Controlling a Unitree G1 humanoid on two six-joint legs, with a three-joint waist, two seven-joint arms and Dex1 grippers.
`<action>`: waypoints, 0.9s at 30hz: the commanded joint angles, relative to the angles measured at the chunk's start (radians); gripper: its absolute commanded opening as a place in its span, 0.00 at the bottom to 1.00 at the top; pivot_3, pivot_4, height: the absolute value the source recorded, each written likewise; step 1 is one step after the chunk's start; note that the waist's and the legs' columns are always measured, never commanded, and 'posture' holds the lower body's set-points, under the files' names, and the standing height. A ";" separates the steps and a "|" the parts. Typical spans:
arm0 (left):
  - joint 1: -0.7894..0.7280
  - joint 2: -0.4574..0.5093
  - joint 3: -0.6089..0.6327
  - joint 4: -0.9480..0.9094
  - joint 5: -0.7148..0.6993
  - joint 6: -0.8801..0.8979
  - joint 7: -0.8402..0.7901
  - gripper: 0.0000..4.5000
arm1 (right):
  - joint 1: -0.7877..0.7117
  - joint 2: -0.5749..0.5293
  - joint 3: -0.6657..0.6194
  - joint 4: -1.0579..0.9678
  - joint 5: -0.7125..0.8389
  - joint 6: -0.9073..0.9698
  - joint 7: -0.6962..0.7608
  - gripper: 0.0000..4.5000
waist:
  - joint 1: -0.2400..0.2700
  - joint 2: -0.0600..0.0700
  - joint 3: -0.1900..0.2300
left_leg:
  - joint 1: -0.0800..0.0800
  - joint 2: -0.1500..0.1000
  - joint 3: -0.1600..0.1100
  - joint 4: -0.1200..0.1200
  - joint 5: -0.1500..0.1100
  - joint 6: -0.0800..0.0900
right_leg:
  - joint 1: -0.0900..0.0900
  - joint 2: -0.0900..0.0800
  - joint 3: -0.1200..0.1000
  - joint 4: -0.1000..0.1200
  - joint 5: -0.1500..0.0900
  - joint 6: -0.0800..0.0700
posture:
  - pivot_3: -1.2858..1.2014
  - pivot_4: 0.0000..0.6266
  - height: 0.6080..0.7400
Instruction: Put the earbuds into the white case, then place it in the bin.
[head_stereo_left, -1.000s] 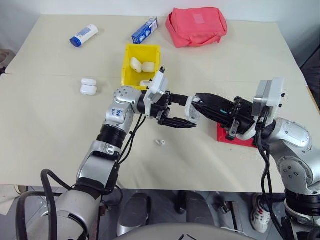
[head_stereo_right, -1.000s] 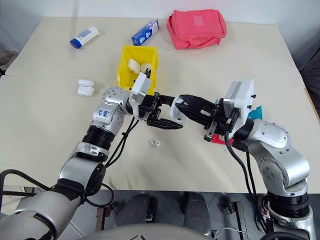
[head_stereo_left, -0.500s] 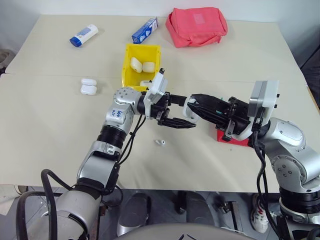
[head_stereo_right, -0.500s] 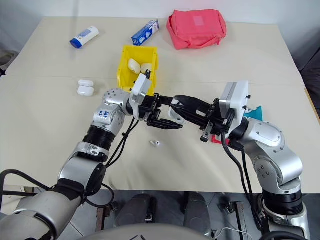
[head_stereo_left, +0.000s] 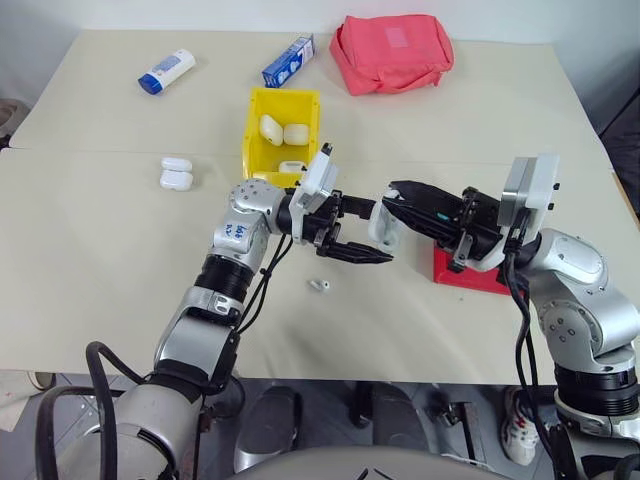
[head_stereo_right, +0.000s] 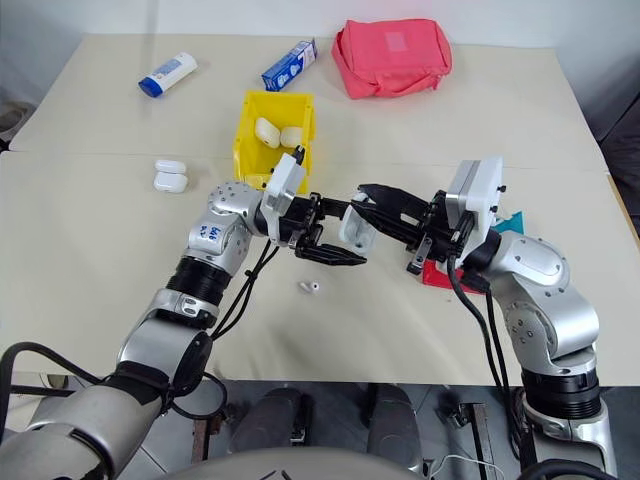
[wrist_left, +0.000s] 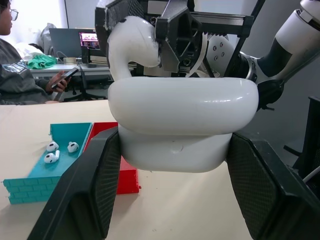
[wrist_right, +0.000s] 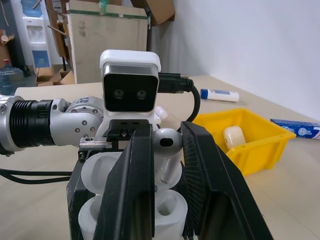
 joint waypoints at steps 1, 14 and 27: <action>-0.015 -0.016 0.001 -0.079 -0.038 -0.006 -0.035 0.62 | 0.009 0.003 0.000 0.018 -0.025 -0.001 -0.008 0.10 | 0.000 0.000 0.000 | 0.000 0.000 0.000 0.000 0.000 0.000 | 0.000 0.000 0.000 0.000 0.000 0.000 | 0.52 0.24 1.00; -0.041 -0.010 0.027 -0.014 -0.028 -0.030 -0.013 0.62 | 0.049 -0.011 -0.025 -0.027 -0.002 0.012 -0.025 0.10 | 0.000 0.000 0.000 | 0.000 0.000 0.000 0.000 0.000 0.000 | 0.000 0.000 0.000 0.000 0.000 0.000 | 0.52 0.24 1.00; -0.040 -0.009 0.038 -0.001 -0.023 -0.035 -0.002 0.62 | 0.057 -0.003 -0.034 -0.036 0.002 0.017 -0.036 0.10 | 0.001 0.000 0.000 | 0.000 0.000 0.000 0.000 0.000 0.000 | 0.000 0.000 0.000 0.000 0.000 0.000 | 0.52 0.24 1.00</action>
